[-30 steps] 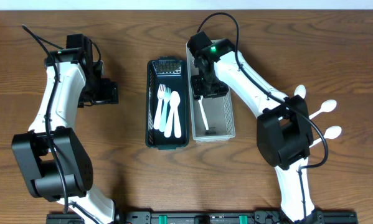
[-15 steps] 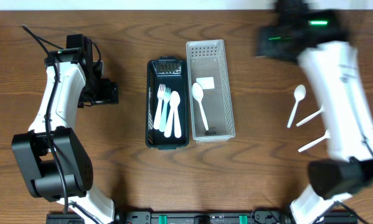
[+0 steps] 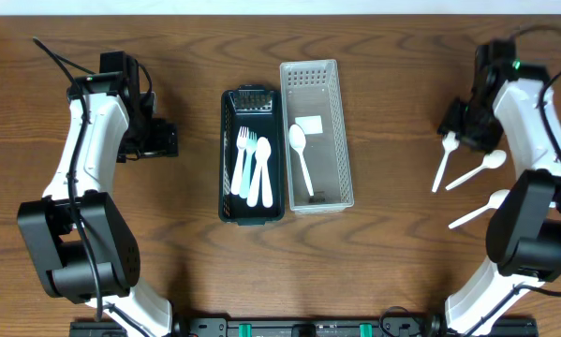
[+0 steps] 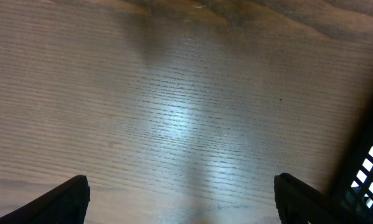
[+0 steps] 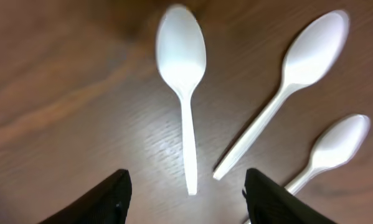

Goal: Pack container
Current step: 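Lower right gripper onto the next white spoon and close on it, then lift the spoon with right gripper and lower it into clear basket, then move right gripper back to the right and grasp another white spoon, then carry the spoon with right gripper into the clear basket and release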

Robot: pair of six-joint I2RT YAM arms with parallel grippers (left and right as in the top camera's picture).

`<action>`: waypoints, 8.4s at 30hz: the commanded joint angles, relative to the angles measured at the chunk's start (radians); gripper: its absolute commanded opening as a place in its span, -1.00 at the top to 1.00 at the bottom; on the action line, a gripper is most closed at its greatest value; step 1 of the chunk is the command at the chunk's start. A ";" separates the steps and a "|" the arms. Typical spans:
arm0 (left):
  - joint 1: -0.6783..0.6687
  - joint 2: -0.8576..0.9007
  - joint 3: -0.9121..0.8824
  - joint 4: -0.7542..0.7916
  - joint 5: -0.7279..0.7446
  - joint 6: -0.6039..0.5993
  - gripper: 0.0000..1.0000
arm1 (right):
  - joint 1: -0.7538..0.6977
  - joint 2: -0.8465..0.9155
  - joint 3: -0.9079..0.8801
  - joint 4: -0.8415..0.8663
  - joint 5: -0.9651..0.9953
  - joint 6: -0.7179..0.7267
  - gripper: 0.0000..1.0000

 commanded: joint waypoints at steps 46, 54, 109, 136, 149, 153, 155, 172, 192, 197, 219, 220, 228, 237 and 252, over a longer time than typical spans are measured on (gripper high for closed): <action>0.005 0.000 0.002 -0.040 -0.004 0.013 -0.75 | -0.033 0.108 -0.314 0.374 -0.072 -0.087 -0.08; 0.005 0.000 0.001 -0.040 -0.004 0.013 -0.75 | -0.032 0.117 -0.314 0.370 -0.098 -0.086 0.33; 0.005 0.000 0.002 -0.034 -0.004 0.013 -0.75 | 0.666 0.264 0.256 0.056 -0.119 -0.085 0.46; 0.005 0.000 0.002 -0.029 -0.004 0.013 -0.75 | -0.163 -0.163 0.246 -0.177 -0.041 0.212 0.25; 0.005 0.000 0.002 -0.030 -0.004 0.013 -0.75 | -0.290 -0.134 -0.216 0.209 -0.069 0.228 0.10; 0.005 0.000 0.002 -0.030 -0.004 0.013 -0.75 | -0.278 -0.075 -0.238 0.269 -0.072 0.229 0.07; 0.005 0.000 0.002 -0.030 -0.004 0.013 -0.75 | -0.269 -0.045 -0.238 0.299 -0.076 0.228 0.06; 0.005 0.000 0.001 -0.029 -0.004 0.013 -0.75 | -0.232 0.090 -0.243 0.351 -0.079 0.274 -0.01; 0.005 0.000 0.002 -0.030 -0.004 0.013 -0.75 | -0.218 0.086 -0.249 0.345 -0.167 0.238 0.97; 0.005 0.000 0.002 -0.031 -0.004 0.013 -0.75 | -0.129 -0.029 -0.187 0.313 -0.176 0.179 0.97; 0.005 0.000 0.002 -0.033 -0.004 0.013 -0.75 | 0.594 -0.026 0.045 0.254 -0.123 0.108 0.97; 0.005 0.000 0.002 -0.033 -0.004 0.013 -0.75 | 0.600 0.000 0.045 0.254 -0.124 0.108 0.97; 0.005 0.000 0.002 -0.033 -0.004 0.013 -0.75 | 0.626 0.158 0.045 0.236 -0.155 0.070 0.89; 0.005 0.000 0.002 -0.033 -0.004 0.013 -0.75 | 0.623 0.148 0.105 0.215 -0.199 -0.006 0.45; 0.005 0.000 0.002 -0.033 -0.004 0.013 -0.75 | 0.388 -0.112 0.517 -0.122 0.066 0.216 0.35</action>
